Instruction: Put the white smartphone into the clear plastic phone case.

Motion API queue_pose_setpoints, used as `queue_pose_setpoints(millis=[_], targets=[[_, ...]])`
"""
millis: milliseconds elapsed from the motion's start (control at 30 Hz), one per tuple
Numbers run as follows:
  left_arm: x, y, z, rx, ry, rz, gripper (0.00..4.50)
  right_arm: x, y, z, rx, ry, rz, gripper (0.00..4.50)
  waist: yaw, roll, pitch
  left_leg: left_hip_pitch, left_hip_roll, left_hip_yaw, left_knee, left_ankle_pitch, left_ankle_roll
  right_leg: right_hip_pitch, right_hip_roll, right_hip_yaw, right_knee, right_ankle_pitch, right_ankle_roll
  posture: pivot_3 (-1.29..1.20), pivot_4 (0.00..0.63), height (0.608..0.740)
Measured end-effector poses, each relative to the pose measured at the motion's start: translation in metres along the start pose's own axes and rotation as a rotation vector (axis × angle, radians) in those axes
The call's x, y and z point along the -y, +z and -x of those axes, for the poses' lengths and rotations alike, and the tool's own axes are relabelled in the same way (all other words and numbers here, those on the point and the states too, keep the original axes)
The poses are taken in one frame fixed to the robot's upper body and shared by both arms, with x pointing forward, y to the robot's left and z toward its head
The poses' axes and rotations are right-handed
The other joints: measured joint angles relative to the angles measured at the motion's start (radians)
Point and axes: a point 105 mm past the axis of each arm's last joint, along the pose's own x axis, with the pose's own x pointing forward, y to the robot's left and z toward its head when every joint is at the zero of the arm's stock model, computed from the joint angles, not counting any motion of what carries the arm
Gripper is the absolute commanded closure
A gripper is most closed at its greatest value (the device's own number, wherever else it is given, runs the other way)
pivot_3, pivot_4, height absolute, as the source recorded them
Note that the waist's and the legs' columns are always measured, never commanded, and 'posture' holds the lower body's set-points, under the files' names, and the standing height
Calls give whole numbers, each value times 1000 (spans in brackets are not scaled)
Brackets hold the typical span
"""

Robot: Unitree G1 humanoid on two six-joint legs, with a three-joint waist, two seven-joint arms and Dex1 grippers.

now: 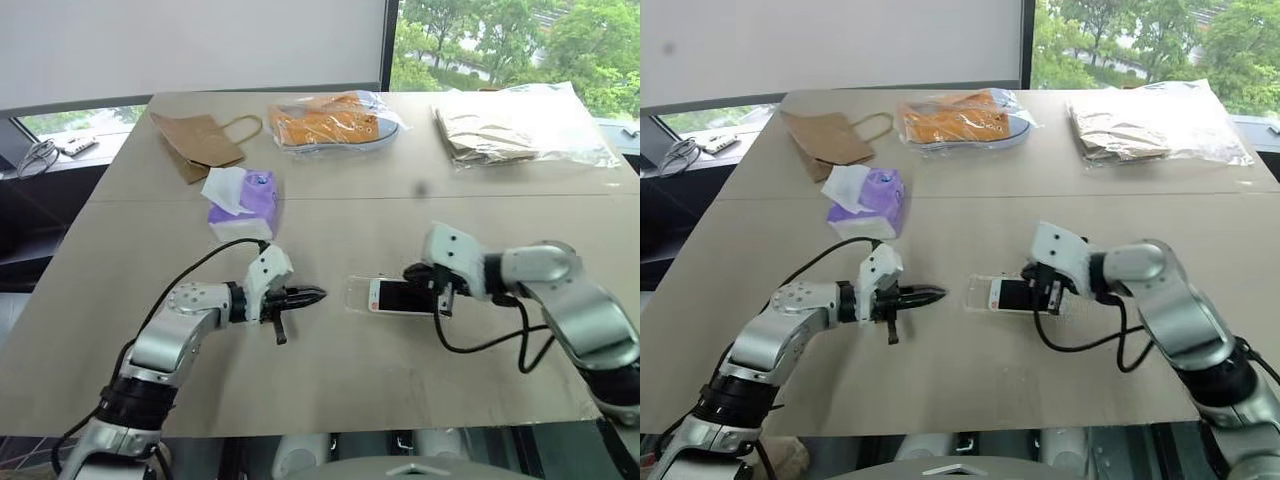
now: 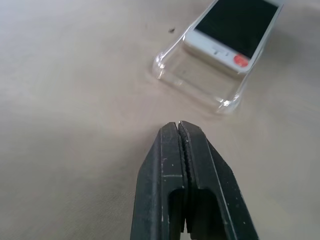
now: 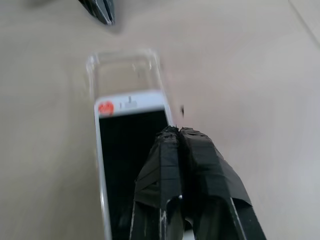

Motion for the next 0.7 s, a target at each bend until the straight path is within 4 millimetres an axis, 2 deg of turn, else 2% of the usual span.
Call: queue_pose_setpoints(millis=[100, 200, 333, 467, 600, 700], targets=[[-2, 2, -5, -2, -5, -18, 4500, 6, -14, 16, -59, -85, -29, 4490, 1, -2, 2, 1, 0, 0, 0, 0, 0, 0, 0, 0, 0, -1, -2, 0, 150, 740], [-3, 4, -11, 3, -9, -29, 4500, 3, -35, 29, -140, -131, -79, 4490, 3, -3, 2, 1, 0, -1, 0, 0, 0, 1, 0, 0, 0, -2, -3, 0, 150, 740], [-4, 5, -16, 7, -14, -39, 4500, 1, -46, 36, -195, -161, -93, 4490, -1, -3, 3, 2, 0, -1, 0, 0, 0, 1, 1, 1, 1, -3, -1, 0, 150, 740], [-4, 7, -22, 15, -32, -62, 4500, 1, -48, 35, -211, -177, -90, 4490, 1, -3, 3, 2, 1, -1, 1, 0, 0, 1, 1, 1, 1, -3, -1, 0, 150, 740], [-3, 8, -28, 32, -57, -88, 4500, -11, -47, 21, -202, -124, -75, 4490, 3, -3, 3, 2, 0, -1, 2, 0, 0, 2, 1, 1, 1, -3, -1, 0, 150, 740], [-4, 6, -29, 42, -69, -102, 4500, -9, -42, 15, -192, -124, -60, 4490, 1, -3, 3, 2, 0, -1, 2, 0, 0, 2, 1, 2, 1, -3, -1, 0, 150, 740]])
